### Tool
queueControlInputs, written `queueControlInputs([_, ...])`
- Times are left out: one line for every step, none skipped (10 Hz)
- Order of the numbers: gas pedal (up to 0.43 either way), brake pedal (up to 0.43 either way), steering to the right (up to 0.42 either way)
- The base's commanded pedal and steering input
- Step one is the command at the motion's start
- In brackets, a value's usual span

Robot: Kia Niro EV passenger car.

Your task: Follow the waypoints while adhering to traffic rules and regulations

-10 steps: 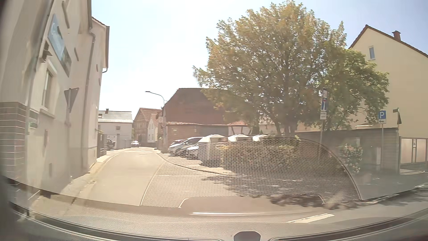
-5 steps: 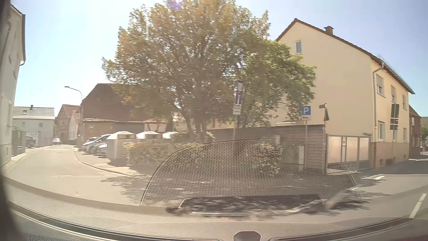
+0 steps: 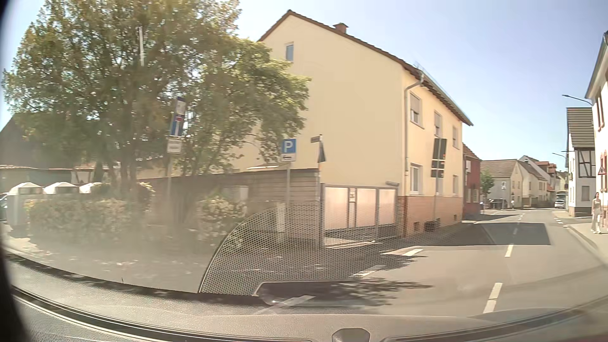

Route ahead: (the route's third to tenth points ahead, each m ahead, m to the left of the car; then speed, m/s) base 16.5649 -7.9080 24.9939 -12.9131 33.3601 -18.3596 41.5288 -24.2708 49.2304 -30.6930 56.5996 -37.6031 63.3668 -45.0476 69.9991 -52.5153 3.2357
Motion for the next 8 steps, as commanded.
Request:
queueControlInputs([0.197, 0.030, 0.836])
queueControlInputs([0.197, 0.030, 0.793])
queueControlInputs([0.209, 0.030, 0.749])
queueControlInputs([0.209, 0.030, 0.694])
queueControlInputs([0.209, 0.030, 0.640])
queueControlInputs([0.220, 0.030, 0.562])
queueControlInputs([0.228, 0.030, 0.461])
queueControlInputs([0.228, 0.030, 0.389])
